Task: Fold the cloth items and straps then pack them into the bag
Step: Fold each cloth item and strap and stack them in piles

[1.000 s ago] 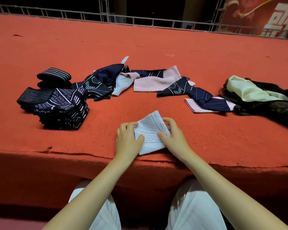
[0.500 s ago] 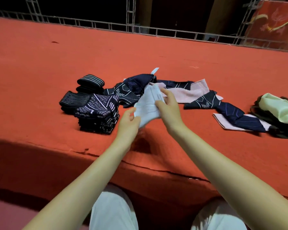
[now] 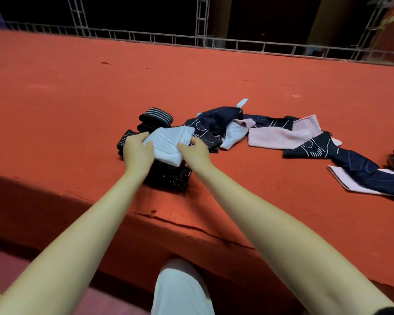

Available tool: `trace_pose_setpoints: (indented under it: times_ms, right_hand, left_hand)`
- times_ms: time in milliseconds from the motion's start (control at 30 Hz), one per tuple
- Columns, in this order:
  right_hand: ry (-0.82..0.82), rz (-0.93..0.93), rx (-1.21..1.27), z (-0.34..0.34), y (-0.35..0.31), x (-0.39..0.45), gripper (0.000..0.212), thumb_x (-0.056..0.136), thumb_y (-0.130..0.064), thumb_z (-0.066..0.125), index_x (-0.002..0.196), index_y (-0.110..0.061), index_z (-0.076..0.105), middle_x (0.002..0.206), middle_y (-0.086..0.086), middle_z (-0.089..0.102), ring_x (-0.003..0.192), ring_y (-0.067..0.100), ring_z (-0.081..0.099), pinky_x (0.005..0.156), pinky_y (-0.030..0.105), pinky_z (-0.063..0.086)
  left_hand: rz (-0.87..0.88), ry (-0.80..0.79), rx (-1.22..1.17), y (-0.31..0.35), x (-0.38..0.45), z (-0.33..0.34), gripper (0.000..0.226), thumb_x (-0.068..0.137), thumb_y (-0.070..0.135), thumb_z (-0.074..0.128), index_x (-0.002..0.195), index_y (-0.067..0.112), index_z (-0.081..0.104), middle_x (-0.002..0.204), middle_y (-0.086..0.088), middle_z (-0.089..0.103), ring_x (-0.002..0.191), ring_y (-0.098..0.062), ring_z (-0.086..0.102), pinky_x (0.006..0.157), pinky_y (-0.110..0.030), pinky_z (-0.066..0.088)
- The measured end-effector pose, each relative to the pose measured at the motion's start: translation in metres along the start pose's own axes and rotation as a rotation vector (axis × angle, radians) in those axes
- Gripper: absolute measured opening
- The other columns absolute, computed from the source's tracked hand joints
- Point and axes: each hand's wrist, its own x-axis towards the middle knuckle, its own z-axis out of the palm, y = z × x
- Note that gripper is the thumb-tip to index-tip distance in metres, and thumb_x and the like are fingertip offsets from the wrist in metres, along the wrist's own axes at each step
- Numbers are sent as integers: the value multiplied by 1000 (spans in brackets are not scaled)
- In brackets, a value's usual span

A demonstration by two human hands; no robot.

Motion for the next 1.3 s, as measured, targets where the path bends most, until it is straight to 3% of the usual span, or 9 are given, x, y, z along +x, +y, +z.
trace_pose_setpoints:
  times_ms: [67,133,367,533,767,900,1000,1133,1300]
  right_hand:
    - [-20,-5,-79,4,6,-2,22,84,-20,62,103,-10,56,93,2,61,84,21,57,71,31,43]
    - [-28,-48,-187,4,12,-5,33,84,-22,62,114,-8,54,104,6,64,92,23,60,76,32,45]
    - [-37,-24,-166,-12,31,-9,56,87,-31,61,137,-12,40,96,-2,56,89,18,53,72,30,41]
    - [25,64,-49,-68,43,-18,32,90,-22,61,120,-10,59,105,5,60,91,15,55,80,27,44]
    - [250,107,21,-199,80,-47,16,89,-14,55,90,-8,69,66,-2,56,57,11,45,52,23,33]
    - [372,82,-81,-284,105,-65,15,89,-13,53,86,-15,68,69,-3,58,58,8,47,54,21,36]
    - [456,107,-185,-344,124,-73,15,90,-12,52,91,-14,68,81,-3,61,73,10,55,61,15,43]
    - [656,142,-301,-416,144,-67,20,87,-20,54,98,-12,68,100,5,68,98,25,61,87,37,49]
    - [839,363,-532,-475,154,-45,46,88,-27,55,127,-3,51,131,25,46,124,39,38,100,36,31]
  left_hand:
    - [33,-10,89,-15,-4,6,11,70,4,41,59,3,40,56,-1,29,57,-17,24,55,-32,28]
    - [6,-11,187,-34,-8,15,15,75,8,39,62,6,45,55,-5,37,58,-28,35,59,-36,38]
    - [24,-12,360,-16,-14,15,34,88,11,48,118,12,65,126,-12,50,122,-35,35,97,-47,34]
    - [251,102,126,28,-51,27,32,80,9,52,109,16,65,121,-8,51,118,-26,43,102,-38,34]
    - [199,-415,-121,85,-121,107,29,81,1,52,94,22,67,104,-2,60,80,-4,54,75,-8,36]
    - [175,-590,-135,117,-158,163,28,83,0,51,95,18,68,103,-3,59,79,-6,53,75,-14,35]
    - [184,-671,-142,146,-178,207,27,83,1,52,95,18,68,101,-5,61,82,-10,53,79,-17,37]
    - [178,-744,-185,185,-197,262,27,84,1,51,96,18,68,100,-3,60,83,-10,53,80,-19,39]
    - [226,-758,-183,221,-201,315,26,84,6,52,101,18,67,103,-6,60,89,-14,55,81,-20,38]
